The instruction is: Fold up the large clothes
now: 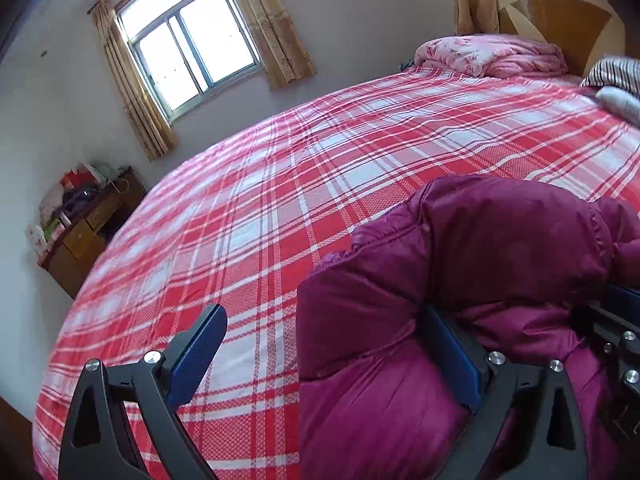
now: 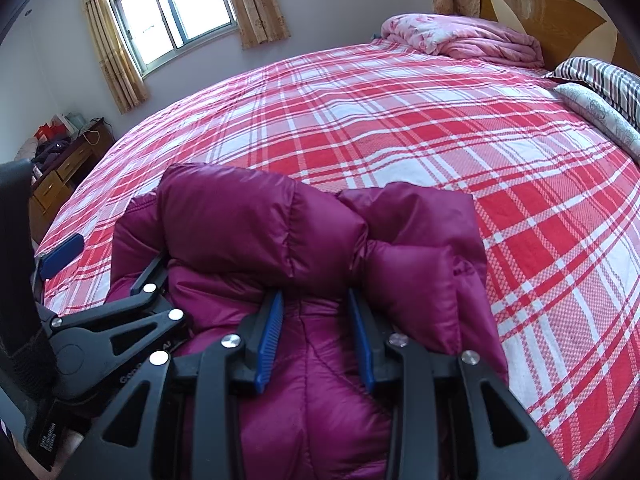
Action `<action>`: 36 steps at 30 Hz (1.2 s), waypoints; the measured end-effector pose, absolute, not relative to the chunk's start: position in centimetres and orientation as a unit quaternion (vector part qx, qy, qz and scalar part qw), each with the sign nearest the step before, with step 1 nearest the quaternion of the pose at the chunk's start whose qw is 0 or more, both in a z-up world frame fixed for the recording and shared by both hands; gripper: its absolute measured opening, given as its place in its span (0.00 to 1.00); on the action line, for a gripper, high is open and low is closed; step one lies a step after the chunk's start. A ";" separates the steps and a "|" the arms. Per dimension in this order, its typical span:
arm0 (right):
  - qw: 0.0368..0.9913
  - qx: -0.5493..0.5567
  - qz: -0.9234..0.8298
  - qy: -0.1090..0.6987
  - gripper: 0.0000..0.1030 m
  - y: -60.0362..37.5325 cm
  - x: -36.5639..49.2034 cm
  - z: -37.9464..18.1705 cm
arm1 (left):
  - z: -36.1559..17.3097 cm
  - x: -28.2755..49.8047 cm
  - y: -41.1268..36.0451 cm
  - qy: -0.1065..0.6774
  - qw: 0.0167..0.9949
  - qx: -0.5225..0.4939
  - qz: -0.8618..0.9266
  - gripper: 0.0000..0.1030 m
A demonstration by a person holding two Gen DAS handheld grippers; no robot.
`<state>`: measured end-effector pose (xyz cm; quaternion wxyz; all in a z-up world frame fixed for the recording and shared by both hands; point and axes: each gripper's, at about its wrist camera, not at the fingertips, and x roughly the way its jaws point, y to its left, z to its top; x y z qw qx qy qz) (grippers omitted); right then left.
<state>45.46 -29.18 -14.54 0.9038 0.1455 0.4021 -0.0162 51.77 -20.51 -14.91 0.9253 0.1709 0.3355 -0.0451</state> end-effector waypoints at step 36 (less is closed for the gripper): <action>0.873 0.253 0.101 0.404 0.23 -33.2 39.9 -14.8 | -12.4 44.2 -17.7 0.396 0.883 0.046 -0.248 0.50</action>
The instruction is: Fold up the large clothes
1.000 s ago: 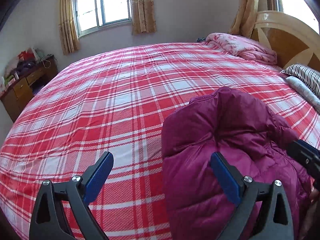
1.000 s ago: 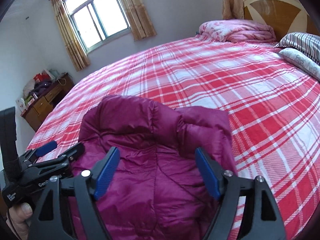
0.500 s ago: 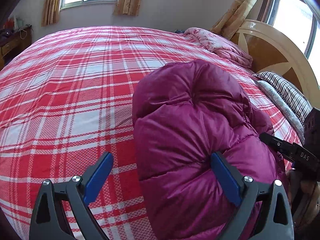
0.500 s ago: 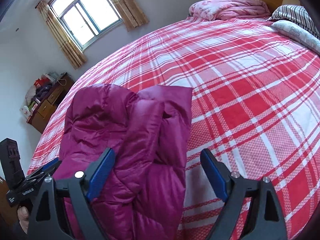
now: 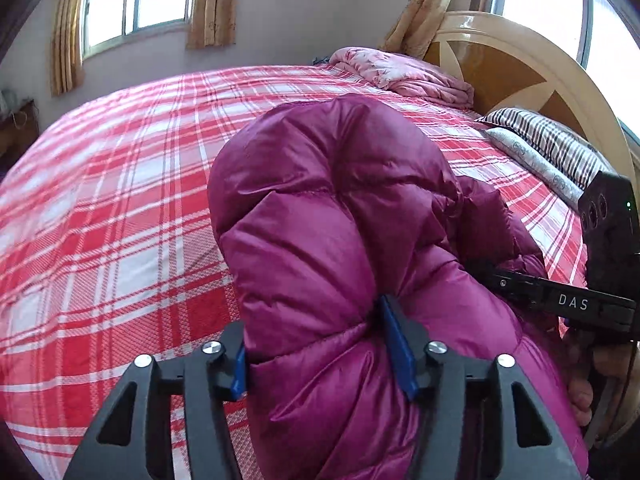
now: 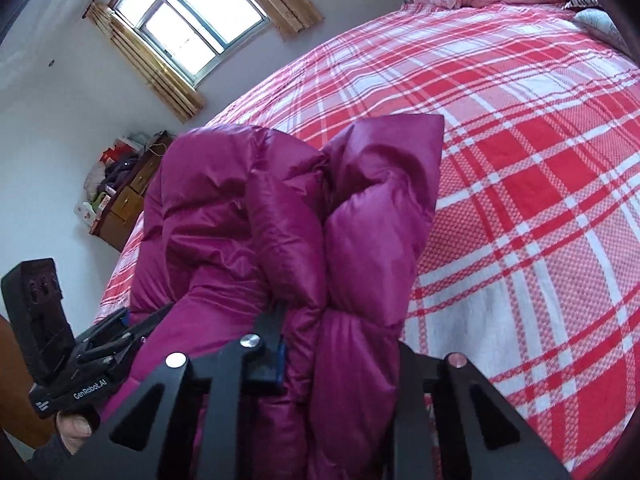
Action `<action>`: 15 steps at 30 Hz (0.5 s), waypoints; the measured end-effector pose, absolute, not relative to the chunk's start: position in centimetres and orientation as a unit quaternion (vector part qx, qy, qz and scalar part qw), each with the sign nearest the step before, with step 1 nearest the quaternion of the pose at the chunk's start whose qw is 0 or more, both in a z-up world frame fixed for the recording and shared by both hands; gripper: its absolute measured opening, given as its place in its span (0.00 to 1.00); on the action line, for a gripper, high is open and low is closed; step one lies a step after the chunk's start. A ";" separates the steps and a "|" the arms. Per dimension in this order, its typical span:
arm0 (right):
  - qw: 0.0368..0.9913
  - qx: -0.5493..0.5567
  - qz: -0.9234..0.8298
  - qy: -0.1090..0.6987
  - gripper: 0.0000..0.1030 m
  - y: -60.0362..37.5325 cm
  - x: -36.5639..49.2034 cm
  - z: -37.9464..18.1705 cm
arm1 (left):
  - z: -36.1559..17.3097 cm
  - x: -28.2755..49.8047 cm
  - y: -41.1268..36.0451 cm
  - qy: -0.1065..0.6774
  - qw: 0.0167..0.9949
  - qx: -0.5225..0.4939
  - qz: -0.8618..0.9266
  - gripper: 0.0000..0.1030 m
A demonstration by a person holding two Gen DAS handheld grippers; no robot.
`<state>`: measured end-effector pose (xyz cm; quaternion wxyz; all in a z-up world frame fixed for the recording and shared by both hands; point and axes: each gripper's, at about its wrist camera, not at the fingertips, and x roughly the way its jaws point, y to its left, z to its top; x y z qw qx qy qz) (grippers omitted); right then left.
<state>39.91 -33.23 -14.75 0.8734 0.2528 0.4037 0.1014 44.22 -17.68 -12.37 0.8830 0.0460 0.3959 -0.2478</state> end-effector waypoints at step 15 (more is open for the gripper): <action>0.874 0.236 0.193 0.379 0.21 -21.7 36.4 -10.4 | -5.6 36.7 -8.3 0.335 0.926 0.084 -0.149 0.43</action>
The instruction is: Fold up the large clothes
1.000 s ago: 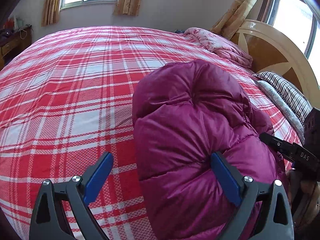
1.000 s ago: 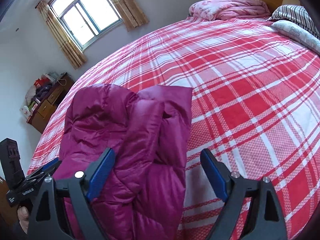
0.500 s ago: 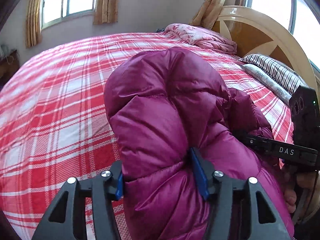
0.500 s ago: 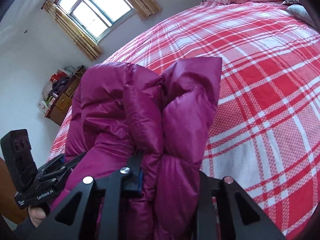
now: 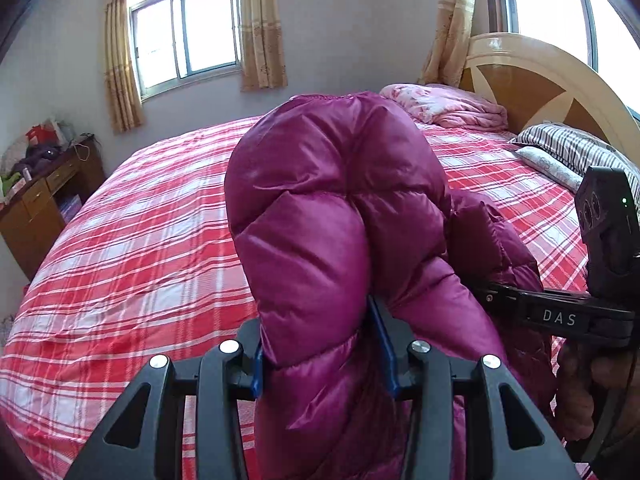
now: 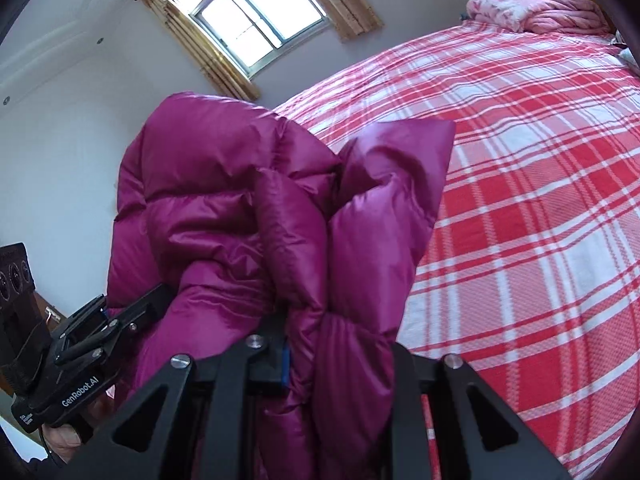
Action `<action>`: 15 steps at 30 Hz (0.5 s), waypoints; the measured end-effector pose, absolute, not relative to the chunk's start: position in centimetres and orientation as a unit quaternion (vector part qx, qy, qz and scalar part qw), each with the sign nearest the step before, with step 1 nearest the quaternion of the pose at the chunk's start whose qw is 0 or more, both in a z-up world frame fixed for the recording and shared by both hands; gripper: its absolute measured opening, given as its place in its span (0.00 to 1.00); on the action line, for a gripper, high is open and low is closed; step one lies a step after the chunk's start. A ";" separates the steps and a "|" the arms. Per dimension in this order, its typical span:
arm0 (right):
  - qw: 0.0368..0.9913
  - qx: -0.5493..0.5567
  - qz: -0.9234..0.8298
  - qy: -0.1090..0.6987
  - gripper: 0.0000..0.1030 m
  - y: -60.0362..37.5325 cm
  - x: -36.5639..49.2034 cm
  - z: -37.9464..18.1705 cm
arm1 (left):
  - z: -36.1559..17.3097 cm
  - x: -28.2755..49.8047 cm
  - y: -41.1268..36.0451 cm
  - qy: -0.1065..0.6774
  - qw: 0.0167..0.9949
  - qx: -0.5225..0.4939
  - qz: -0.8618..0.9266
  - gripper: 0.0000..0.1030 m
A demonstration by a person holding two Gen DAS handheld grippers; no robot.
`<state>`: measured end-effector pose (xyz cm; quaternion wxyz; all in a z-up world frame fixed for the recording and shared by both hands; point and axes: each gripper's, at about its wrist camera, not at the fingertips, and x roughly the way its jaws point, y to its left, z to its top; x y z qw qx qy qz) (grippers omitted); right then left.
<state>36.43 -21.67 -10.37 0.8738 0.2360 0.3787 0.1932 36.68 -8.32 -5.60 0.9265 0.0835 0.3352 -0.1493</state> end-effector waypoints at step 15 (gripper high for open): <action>0.848 0.194 0.286 0.401 0.21 -9.8 38.6 -10.4 | -6.1 34.2 4.2 0.347 0.935 0.047 -0.053 0.43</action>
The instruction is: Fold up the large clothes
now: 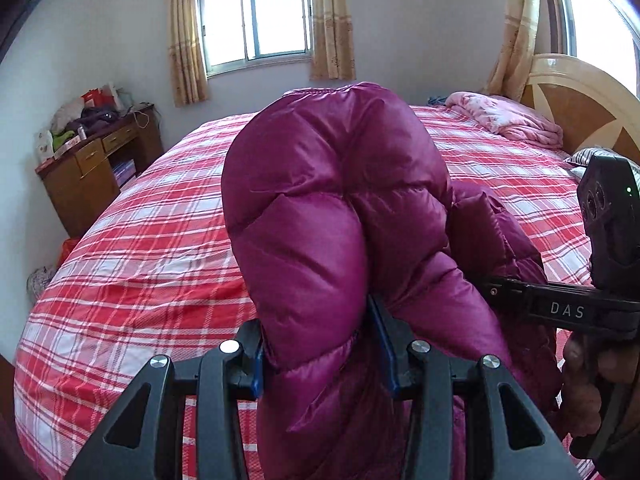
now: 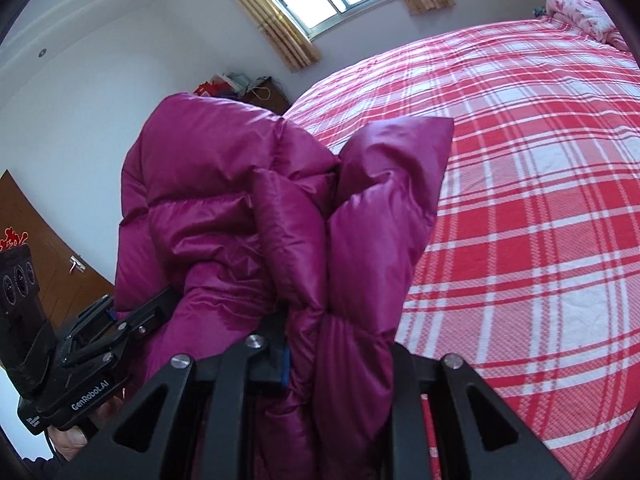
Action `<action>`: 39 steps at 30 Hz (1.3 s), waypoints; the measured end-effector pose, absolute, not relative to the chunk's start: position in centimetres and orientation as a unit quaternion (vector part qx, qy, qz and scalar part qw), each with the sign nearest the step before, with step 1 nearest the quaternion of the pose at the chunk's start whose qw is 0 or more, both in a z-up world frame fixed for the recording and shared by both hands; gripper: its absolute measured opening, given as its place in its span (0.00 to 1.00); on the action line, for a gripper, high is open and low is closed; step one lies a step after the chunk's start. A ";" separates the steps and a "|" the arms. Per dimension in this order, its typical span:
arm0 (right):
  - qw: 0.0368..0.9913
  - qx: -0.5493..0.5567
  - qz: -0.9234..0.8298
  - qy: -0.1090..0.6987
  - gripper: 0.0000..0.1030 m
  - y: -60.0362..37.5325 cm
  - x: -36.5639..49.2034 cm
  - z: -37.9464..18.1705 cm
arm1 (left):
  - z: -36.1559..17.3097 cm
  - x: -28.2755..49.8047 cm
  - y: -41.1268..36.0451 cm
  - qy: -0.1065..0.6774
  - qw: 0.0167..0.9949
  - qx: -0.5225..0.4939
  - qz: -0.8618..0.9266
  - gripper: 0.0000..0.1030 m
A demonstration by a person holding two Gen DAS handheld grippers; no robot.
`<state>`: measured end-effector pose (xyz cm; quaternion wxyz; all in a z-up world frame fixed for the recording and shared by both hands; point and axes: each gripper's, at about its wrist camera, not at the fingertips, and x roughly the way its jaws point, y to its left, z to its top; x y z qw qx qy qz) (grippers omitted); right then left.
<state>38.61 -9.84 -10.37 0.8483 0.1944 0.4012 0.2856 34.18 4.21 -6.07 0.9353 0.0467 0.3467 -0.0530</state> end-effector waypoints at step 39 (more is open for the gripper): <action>0.821 0.141 0.315 0.455 0.21 -0.8 44.7 -13.0 | -11.2 33.6 13.5 0.380 0.925 -0.011 0.007 0.45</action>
